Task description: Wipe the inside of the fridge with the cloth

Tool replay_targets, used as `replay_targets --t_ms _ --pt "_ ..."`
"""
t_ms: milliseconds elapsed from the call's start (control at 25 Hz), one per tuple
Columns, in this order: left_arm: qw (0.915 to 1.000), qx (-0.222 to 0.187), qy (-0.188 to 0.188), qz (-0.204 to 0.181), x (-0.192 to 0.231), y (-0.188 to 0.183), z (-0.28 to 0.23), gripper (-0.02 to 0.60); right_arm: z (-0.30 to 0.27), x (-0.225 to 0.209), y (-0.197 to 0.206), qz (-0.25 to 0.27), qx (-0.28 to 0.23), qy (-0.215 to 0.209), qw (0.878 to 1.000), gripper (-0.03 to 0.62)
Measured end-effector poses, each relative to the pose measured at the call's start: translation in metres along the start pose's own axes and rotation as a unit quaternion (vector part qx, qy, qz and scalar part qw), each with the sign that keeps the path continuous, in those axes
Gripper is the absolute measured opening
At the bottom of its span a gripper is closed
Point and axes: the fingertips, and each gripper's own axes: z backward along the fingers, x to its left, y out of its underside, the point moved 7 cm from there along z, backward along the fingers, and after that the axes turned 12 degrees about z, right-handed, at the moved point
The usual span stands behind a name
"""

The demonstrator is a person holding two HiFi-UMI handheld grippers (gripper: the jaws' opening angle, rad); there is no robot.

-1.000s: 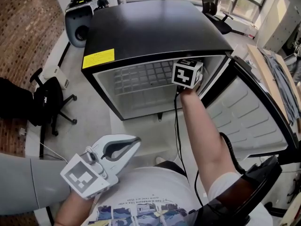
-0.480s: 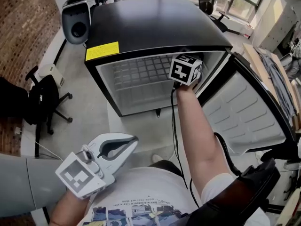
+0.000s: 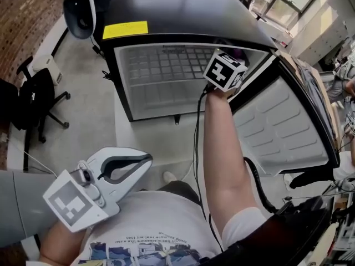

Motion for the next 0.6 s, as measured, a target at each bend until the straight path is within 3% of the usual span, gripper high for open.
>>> replay_targets --t_ms 600 --pt "0.9991 0.014 0.041 -0.002 -0.016 0.012 0.007 0.006 0.06 -0.031 0.014 -0.002 -0.004 0.047 0.999 0.055"
